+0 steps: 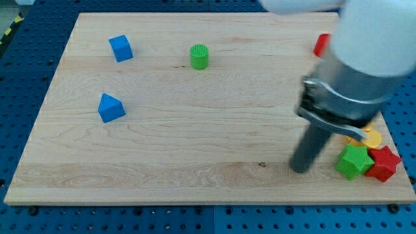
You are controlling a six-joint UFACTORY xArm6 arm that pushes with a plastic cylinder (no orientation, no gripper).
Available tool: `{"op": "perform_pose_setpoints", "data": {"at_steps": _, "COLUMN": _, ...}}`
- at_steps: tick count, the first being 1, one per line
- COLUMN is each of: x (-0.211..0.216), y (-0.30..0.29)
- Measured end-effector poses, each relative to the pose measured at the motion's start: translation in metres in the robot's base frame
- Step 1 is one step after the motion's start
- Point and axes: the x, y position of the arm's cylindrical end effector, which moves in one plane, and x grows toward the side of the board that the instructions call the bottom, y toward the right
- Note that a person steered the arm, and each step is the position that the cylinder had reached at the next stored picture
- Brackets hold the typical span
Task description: Slide the blue triangle closer to the yellow blocks
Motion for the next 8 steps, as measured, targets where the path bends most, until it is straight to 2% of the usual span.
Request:
{"op": "perform_pose_setpoints", "data": {"at_steps": 1, "x": -0.03, "y": -0.078}}
{"op": "perform_pose_setpoints", "data": {"at_steps": 3, "x": -0.038, "y": -0.237}}
{"op": "perform_pose_setpoints", "data": {"at_steps": 4, "x": -0.048, "y": -0.296}}
{"op": "perform_pose_setpoints", "data": {"at_steps": 5, "x": -0.086, "y": -0.327}}
{"op": "perform_pose_setpoints", "data": {"at_steps": 6, "x": -0.11, "y": -0.314}}
{"op": "perform_pose_setpoints", "data": {"at_steps": 7, "x": -0.093, "y": -0.24}}
{"op": "perform_pose_setpoints", "data": {"at_steps": 8, "x": -0.078, "y": -0.215}}
